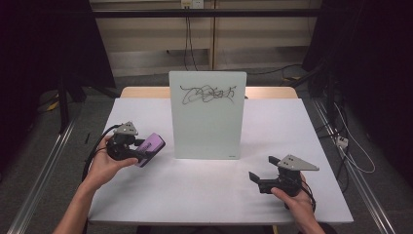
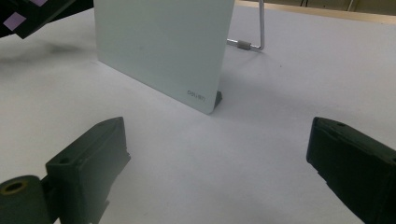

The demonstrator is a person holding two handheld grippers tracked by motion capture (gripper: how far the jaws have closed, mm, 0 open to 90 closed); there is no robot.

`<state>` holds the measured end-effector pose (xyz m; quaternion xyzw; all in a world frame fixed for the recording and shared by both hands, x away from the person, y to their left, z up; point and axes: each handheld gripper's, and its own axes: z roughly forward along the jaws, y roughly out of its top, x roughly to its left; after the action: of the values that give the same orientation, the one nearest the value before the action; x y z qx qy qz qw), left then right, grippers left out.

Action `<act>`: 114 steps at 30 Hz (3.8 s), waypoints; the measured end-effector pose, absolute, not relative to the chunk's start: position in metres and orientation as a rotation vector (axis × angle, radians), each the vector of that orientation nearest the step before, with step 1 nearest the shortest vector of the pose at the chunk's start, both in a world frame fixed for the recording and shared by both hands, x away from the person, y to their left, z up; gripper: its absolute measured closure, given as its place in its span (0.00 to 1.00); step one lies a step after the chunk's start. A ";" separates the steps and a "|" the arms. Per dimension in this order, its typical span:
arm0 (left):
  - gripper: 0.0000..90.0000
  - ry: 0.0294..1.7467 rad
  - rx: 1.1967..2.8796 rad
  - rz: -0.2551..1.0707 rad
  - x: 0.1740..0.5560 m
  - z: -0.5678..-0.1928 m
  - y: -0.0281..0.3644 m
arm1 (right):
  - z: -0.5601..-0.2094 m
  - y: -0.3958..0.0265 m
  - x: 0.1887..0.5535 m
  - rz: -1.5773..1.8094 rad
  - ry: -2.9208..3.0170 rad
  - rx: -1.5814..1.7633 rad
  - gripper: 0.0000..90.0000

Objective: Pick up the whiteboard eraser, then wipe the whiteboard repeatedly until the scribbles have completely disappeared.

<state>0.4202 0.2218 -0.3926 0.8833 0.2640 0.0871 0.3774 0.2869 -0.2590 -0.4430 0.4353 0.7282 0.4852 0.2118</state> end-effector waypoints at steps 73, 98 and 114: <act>0.46 0.677 1.764 0.495 0.387 -0.311 0.160 | -0.443 -0.260 0.286 1.346 2.031 1.210 0.06; 0.46 0.625 1.781 0.674 0.410 -0.287 0.125 | -0.443 -0.261 0.286 1.343 2.033 1.205 0.05; 0.46 0.629 1.820 0.746 0.429 -0.279 0.107 | -0.443 -0.260 0.285 1.344 2.038 1.208 0.06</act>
<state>0.4289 0.1071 -0.2785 0.7566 0.2614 0.3102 0.5128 0.2854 -0.2605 -0.4429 0.4338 0.7320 0.4826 0.2075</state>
